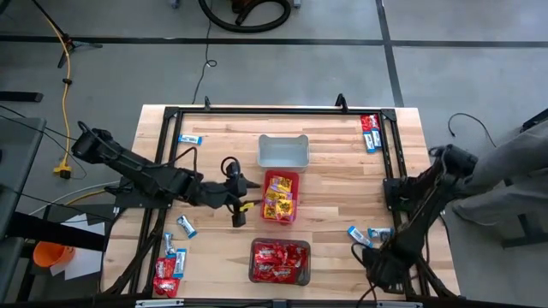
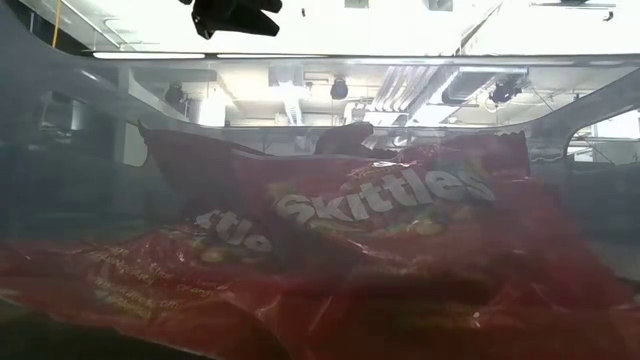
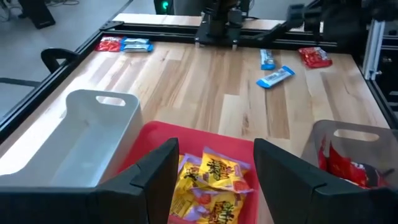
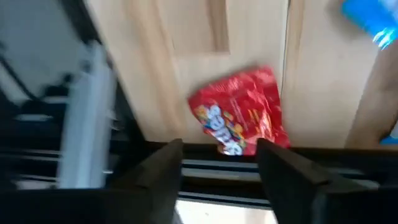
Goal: Sort candy
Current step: Put the red candy into the black bin
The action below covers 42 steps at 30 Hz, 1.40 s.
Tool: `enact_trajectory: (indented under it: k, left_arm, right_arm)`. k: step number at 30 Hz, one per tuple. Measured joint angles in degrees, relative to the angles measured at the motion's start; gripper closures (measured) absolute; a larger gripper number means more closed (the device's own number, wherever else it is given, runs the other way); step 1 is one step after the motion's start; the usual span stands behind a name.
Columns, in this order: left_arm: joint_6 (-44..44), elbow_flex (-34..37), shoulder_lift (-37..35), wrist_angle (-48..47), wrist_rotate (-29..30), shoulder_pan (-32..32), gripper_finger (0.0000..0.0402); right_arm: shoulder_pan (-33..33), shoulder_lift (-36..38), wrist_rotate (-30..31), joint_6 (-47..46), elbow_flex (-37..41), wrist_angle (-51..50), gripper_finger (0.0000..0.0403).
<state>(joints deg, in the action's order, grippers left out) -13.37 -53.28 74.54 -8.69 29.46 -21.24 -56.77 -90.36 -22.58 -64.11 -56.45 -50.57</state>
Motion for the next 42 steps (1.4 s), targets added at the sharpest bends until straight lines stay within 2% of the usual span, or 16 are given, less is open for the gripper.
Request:
enact_trajectory:
  k: [3, 6, 10, 16, 18, 20, 22, 25, 26, 29, 33, 36, 39, 42]
  left_arm:
    - [0.0, 0.0, 0.0, 0.0, -0.2, 0.3, 0.0208]
    - [0.0, 0.0, 0.0, 0.0, -0.2, 0.3, 0.0208]
    - [0.0, 0.0, 0.0, 0.0, -0.2, 0.3, 0.0208]
    - [-1.5, 0.0, 0.0, 0.0, 1.0, 0.3, 0.0208]
    - [-1.5, 0.0, 0.0, 0.1, 2.0, 0.3, 0.0208]
    - [-1.5, 0.0, 0.0, 0.4, 3.1, 0.4, 0.0208]
    - [-1.4, 0.0, 0.0, 1.6, 3.8, 0.7, 0.0208]
    - [-0.2, 0.0, -0.7, 2.2, 4.2, 1.6, 0.0208]
    - [0.8, 0.0, -1.2, 2.3, 4.2, 1.9, 0.0208]
    - [4.7, 0.0, -3.7, 1.9, 4.3, 3.2, 0.0208]
    - [8.4, 0.0, -8.9, 1.9, 4.3, 5.7, 0.0208]
    - [9.0, 0.0, -12.9, 1.9, 4.2, 8.1, 0.0208]
    - [8.9, 0.0, -15.9, 1.8, 2.4, 10.3, 0.0208]
    - [7.2, -0.1, -17.4, 2.7, -1.2, 11.6, 0.0208]
  right_arm:
    - [-1.3, -4.1, -0.6, 3.3, 0.0, 0.4, 0.0161]
    - [-2.1, -7.7, -0.6, 6.8, 0.0, 0.5, 0.0139]
    - [-2.9, -11.8, 0.0, 11.4, 0.0, 0.7, 0.0133]
    - [-3.8, -15.4, -0.4, 13.3, 0.4, 0.4, 0.0139]
    - [-3.8, -15.5, -0.3, 13.9, 0.4, 0.2, 0.0158]
    - [-3.6, -15.4, -0.2, 15.0, 0.4, -0.4, 0.0194]
    - [-3.5, -15.2, 0.0, 16.4, 0.1, -1.6, 0.0248]
    - [-2.8, -13.5, 0.0, 16.6, 0.0, -2.7, 0.0358]
    - [-2.4, -12.6, 0.0, 16.4, 0.1, -3.1, 0.0378]
    - [-1.0, -8.3, 1.9, 13.7, 0.1, -3.0, 0.0378]
    - [1.8, 0.8, 8.1, 9.4, 0.1, -4.9, 0.0394]
    - [5.2, 8.7, 15.4, 6.1, 0.1, -4.2, 0.0393]
    - [9.4, 15.4, 27.4, 4.6, 0.1, -0.7, 0.0396]
    - [14.9, 19.9, 39.7, 8.1, 0.0, 6.2, 0.0399]
